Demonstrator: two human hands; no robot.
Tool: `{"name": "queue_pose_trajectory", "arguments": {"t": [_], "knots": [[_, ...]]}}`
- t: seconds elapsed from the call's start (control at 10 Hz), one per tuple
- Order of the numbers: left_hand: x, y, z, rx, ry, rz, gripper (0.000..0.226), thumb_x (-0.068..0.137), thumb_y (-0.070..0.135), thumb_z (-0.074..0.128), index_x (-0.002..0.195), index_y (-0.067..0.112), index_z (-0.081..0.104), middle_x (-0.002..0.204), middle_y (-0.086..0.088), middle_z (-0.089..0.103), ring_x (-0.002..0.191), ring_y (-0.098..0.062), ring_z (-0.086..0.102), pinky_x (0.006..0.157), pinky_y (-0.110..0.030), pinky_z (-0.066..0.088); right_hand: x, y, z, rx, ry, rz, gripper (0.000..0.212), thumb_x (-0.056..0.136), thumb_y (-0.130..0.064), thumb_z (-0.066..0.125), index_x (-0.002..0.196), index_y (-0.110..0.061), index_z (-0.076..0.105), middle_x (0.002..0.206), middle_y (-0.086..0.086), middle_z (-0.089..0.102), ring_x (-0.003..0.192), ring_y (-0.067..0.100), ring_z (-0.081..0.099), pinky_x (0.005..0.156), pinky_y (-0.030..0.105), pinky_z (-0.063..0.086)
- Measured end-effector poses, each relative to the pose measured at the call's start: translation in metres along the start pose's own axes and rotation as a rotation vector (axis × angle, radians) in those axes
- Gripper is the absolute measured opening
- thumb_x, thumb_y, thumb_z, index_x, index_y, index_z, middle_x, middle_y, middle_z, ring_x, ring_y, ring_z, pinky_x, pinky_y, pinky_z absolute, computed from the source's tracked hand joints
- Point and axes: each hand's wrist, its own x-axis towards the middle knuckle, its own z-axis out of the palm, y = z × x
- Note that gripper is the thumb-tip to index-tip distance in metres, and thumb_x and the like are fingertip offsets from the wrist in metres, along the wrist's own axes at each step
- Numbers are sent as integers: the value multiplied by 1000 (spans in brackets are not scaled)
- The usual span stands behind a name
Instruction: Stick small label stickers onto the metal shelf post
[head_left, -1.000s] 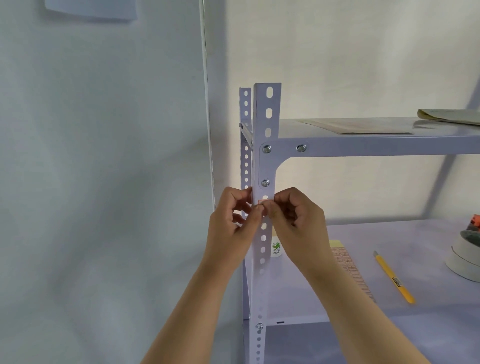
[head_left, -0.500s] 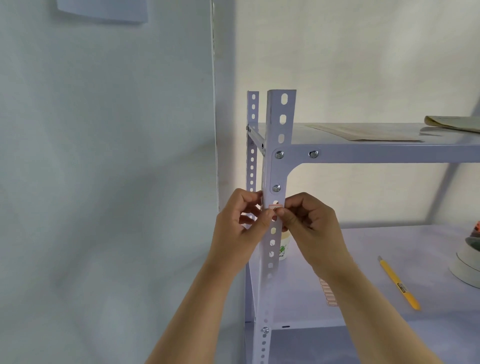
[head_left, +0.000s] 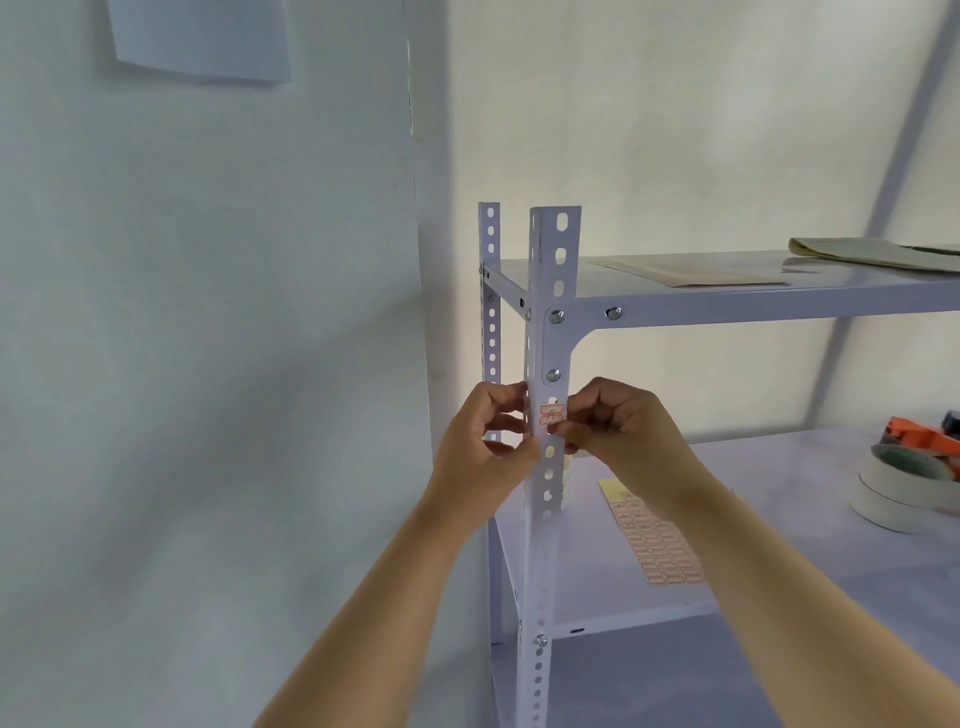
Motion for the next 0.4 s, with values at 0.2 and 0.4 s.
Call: {"name": "queue_pose_trajectory", "arguments": {"t": [0.2, 0.4], "knots": [[-12, 16, -6, 245, -35, 2, 51, 86, 5, 63, 131, 28, 58, 115, 24, 67, 100, 1, 66, 79, -20, 52, -21, -9, -8, -189, -48, 4, 34, 84, 5, 70, 112, -15, 72, 93, 1, 79, 85, 14, 75, 83, 26, 59], [-25, 60, -3, 566, 112, 5, 43, 89, 11, 58, 127, 30, 63, 123, 10, 67, 102, -14, 65, 88, -30, 52, -51, -27, -35, -490, 95, -165, 24, 91, -16, 68, 114, -24, 68, 102, -13, 73, 89, 2, 66, 75, 20, 53]]}}
